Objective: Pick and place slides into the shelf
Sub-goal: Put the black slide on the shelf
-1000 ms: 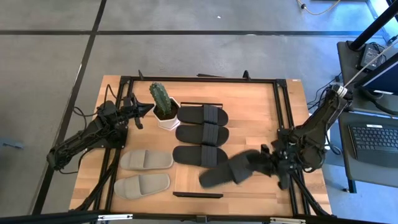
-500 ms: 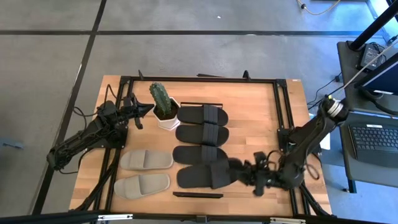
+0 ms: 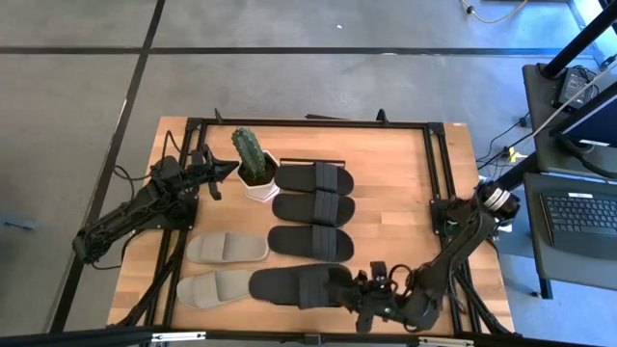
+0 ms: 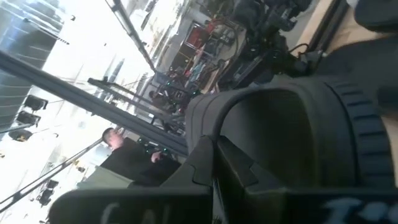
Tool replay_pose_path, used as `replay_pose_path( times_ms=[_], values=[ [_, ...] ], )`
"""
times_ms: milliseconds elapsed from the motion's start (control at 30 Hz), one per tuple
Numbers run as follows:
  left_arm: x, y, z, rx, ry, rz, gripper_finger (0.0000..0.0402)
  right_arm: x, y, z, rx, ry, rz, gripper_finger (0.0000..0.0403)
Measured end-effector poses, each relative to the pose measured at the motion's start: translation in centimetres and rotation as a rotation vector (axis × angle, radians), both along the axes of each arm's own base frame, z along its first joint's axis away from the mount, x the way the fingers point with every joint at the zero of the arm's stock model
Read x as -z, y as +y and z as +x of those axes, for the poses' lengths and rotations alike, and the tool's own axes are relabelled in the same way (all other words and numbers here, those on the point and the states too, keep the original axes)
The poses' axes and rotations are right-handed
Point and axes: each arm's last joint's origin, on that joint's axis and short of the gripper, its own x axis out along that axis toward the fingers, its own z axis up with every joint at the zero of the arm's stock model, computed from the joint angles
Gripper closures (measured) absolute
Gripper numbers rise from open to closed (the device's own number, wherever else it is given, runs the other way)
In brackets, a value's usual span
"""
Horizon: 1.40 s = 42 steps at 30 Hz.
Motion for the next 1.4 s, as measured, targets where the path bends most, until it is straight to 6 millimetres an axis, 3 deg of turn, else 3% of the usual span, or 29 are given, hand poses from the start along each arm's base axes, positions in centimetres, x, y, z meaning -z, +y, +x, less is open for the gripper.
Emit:
replay_pose_path(
  times_ms=[233,1400],
  values=[
    [0.0,0.0,0.0,0.000,0.000,0.001,0.0401,1.3,0.4,0.4,0.025,0.012,0.023,0.0397],
    [0.0,0.0,0.0,-0.002,0.022,0.053,0.0401,3.2,0.9,-0.6,0.076,0.117,-0.014,0.0397]
  ],
)
